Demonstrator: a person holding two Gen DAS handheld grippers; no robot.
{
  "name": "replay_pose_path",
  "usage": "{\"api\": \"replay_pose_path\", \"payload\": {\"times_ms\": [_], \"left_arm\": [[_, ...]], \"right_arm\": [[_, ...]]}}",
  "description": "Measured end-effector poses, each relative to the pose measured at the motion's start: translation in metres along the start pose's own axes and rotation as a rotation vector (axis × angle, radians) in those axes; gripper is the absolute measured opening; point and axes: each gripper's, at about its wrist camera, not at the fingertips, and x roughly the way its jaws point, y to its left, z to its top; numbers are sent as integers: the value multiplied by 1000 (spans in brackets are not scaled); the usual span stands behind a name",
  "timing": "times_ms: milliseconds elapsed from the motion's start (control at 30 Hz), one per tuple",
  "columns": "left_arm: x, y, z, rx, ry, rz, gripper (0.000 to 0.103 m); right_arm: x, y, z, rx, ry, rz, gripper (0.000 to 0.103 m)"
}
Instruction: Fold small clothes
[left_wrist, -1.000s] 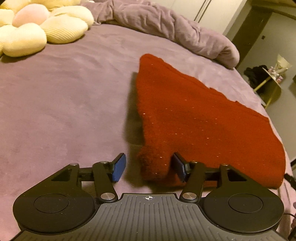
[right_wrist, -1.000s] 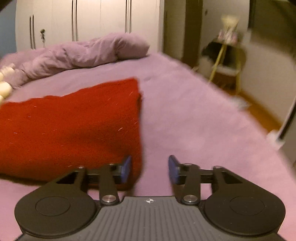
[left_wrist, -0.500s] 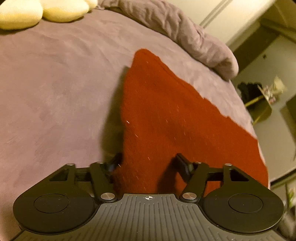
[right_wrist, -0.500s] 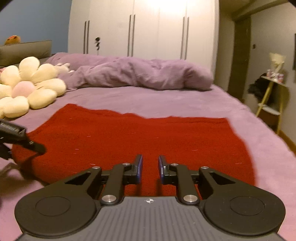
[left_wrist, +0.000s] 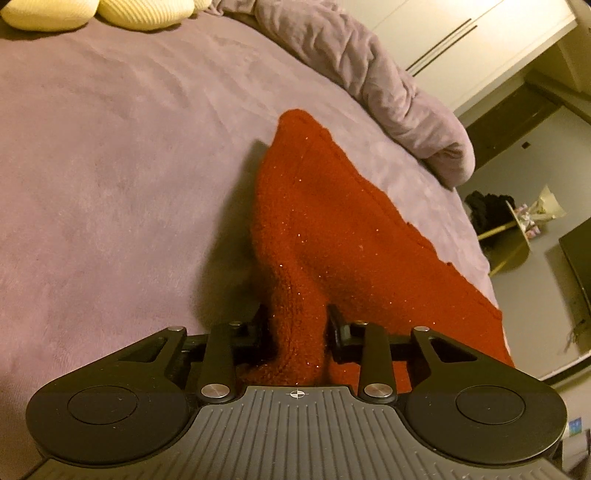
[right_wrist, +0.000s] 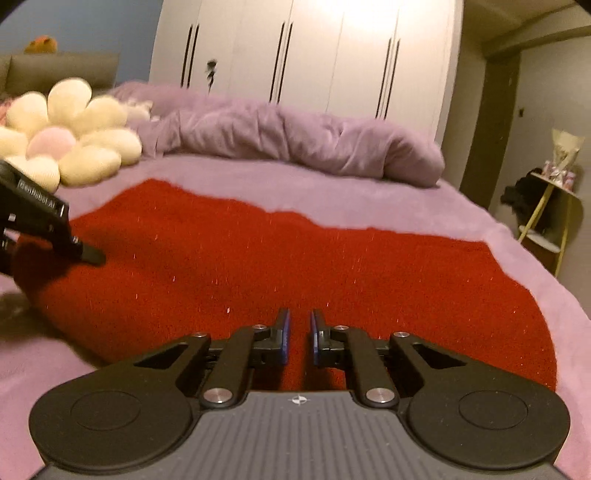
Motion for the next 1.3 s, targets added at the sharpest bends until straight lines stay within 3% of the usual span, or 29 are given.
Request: {"api": "replay_pose_path", "payload": {"times_ms": [67,167,367,567,767,933,1000,1100,1167,1300], "left_arm": [[-3,-2,0,0,0,1,32],[-13,-13,2,34,-21,8,30],[-34,-64,6,195,-73,51,29],[-42,-127,-6,342,-113,-14,29],[-15,-194,-40,493,-79,-72,29],[26,-222,-73,538,3,-118,30],[44,-224,-87,545,40,-132,37],[66,-217,-103,533,69,-129,57],[61,-215,-109,575,45,-180,75],[27,-206,-103,514,36,-242,77]], "right_arm": [[19,3,-7,-48,98,25,11],[8,2,1,-90,72,25,10],[-37,-49,-6,73,-3,-81,12],[-58,-95,-20,161,6,-176,15],[-66,-111,-30,223,8,-210,15],[-69,-117,-31,223,4,-222,16],[-70,-122,-34,236,12,-223,17],[-69,-129,-37,260,30,-217,18],[-71,-134,-38,281,39,-197,18],[-75,-142,-37,281,29,-179,22]]}}
